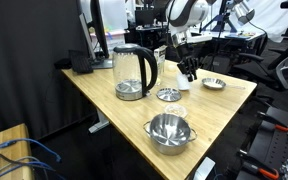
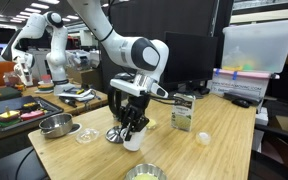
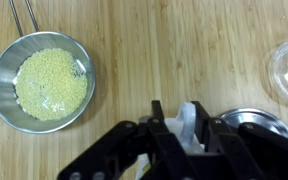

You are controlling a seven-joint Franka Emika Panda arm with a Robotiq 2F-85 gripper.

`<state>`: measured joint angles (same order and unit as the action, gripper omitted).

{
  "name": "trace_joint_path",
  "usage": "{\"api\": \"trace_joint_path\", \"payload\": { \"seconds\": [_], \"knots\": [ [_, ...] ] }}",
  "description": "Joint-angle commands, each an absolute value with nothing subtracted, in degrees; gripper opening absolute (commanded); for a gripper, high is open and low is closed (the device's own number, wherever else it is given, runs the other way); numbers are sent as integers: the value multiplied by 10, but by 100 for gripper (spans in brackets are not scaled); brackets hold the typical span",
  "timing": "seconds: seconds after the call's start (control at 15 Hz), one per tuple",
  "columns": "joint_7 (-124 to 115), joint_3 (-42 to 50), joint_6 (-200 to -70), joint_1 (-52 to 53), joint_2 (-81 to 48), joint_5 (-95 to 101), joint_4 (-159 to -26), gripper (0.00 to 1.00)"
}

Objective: Pour the contents from the white cup into the glass cup then put the white cup on the table

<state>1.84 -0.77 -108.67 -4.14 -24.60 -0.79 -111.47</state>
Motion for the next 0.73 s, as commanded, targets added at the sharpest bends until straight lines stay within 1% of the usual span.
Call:
{"api": "trace_joint_path", "payload": {
  "seconds": [0.0,0.07,0.13,0.27,0.4,0.47,0.53,0.67],
  "knots": [
    [21,0,-1086,-35,-246,-11,-1114,60],
    [23,-1,-1098,-35,-242,-12,-1119,62],
    [23,-1,-1111,-34,-234,-8,-1127,67],
    [32,-3,-1128,-33,-219,-5,-1136,80],
    [41,-4,-1134,-32,-210,-1,-1138,95],
    [41,-3,-1137,-31,-206,0,-1140,99],
    [30,-2,-1115,-30,-225,-7,-1117,85],
    [33,-2,-1117,-29,-218,-7,-1120,97]
  ]
}}
